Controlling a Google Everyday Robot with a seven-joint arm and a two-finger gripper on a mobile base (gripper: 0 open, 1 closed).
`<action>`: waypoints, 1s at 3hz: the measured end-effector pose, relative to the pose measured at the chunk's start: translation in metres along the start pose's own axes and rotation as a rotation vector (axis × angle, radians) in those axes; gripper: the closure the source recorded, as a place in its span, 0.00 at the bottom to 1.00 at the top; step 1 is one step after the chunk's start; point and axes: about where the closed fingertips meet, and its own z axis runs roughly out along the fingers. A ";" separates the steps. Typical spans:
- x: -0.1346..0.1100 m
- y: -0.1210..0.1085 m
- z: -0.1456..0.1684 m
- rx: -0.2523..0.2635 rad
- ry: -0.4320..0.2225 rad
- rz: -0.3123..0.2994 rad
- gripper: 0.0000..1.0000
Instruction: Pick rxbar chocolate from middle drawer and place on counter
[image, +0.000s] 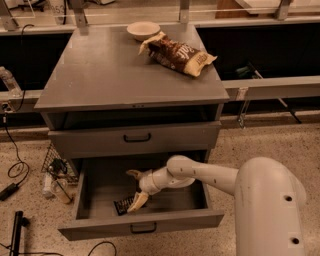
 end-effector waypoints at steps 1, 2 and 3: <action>0.006 0.004 0.006 -0.020 0.000 0.003 0.08; 0.015 0.010 0.009 -0.040 0.006 0.021 0.21; 0.022 0.015 0.011 -0.056 0.005 0.037 0.35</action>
Offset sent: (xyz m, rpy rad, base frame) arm -0.0112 -0.0085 -0.0293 -0.0265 0.0660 0.0236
